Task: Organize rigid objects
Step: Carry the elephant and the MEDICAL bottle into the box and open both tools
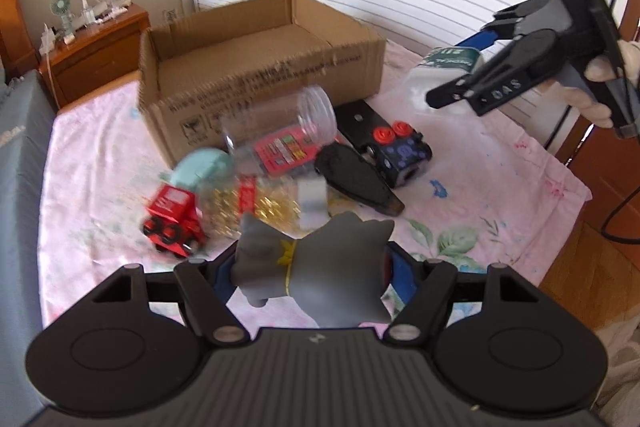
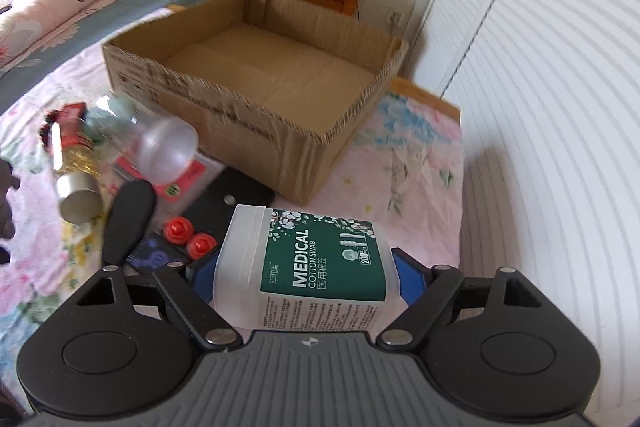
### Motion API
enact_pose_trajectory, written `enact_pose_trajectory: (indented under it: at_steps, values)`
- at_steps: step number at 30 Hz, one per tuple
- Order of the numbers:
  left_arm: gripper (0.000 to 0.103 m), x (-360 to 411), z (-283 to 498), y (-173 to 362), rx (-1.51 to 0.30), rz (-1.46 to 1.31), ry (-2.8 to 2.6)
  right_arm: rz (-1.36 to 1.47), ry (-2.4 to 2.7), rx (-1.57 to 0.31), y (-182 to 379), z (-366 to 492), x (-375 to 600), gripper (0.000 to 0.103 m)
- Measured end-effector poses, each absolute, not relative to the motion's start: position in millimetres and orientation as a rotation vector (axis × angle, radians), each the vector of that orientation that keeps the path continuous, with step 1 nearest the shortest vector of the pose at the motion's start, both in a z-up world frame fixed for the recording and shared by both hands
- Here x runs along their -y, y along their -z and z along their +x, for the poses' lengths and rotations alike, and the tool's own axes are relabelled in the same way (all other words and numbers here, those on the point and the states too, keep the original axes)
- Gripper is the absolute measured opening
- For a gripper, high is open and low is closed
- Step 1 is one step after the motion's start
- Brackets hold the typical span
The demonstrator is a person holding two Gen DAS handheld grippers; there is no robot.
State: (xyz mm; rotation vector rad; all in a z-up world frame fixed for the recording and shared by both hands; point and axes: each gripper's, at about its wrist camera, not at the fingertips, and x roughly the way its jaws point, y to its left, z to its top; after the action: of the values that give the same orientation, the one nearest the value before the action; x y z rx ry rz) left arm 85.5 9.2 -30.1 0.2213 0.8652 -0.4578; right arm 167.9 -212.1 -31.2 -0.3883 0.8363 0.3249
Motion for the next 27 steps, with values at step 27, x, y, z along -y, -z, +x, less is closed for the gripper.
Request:
enact_pose_trajectory:
  at_steps: [27]
  values:
    - [0.072,3,310,-32,-0.741,0.346,0.298,-0.314,-0.392,-0.698,-44,236,162,0.087]
